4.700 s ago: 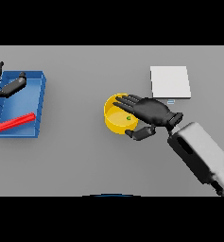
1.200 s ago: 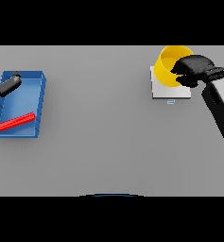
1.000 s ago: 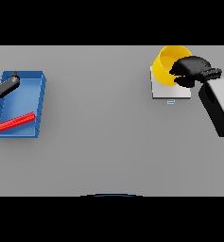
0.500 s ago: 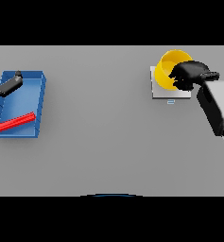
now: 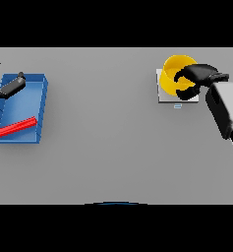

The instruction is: Pick up the red beaker and tilt it to pour out 1 green nut into yellow bowl. Pick up the yellow bowl and place it on the metallic measuring scale.

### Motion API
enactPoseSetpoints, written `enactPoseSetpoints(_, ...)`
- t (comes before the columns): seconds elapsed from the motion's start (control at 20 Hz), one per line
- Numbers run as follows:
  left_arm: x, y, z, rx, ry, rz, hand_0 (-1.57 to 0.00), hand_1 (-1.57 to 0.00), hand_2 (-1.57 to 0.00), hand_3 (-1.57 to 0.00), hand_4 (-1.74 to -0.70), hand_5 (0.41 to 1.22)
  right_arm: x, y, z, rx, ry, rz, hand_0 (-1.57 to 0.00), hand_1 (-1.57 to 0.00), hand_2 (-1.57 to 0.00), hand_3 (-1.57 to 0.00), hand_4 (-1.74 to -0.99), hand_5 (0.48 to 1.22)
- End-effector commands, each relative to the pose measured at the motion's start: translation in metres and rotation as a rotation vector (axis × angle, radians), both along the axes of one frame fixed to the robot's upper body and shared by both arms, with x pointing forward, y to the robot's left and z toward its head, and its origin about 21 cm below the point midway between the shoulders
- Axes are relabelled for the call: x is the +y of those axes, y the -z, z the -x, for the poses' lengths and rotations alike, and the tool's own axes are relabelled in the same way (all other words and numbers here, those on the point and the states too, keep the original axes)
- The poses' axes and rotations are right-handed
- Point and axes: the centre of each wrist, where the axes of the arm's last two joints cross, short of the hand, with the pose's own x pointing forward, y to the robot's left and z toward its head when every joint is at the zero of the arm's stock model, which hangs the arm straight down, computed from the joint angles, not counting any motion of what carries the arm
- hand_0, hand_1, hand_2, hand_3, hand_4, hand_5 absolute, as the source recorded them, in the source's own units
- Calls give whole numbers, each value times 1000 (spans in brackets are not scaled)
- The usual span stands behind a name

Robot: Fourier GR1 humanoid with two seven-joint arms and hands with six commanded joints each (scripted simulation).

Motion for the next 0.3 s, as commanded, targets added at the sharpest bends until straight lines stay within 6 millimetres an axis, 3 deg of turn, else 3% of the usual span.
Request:
enactPoseSetpoints(0.0, -1, 1, 0, -3, 3, 0, 1, 1, 1, 1, -812, 736, 2, 0, -1, 0, -10, 3, -163, -144, -288, -475, -1356, 755)
enactPoseSetpoints(0.25, 1, -1, 2, -6, -7, 6, 1, 1, 1, 1, -821, 734, 2, 4, -2, 26, -16, 37, -53, -47, -115, -348, -1308, 733)
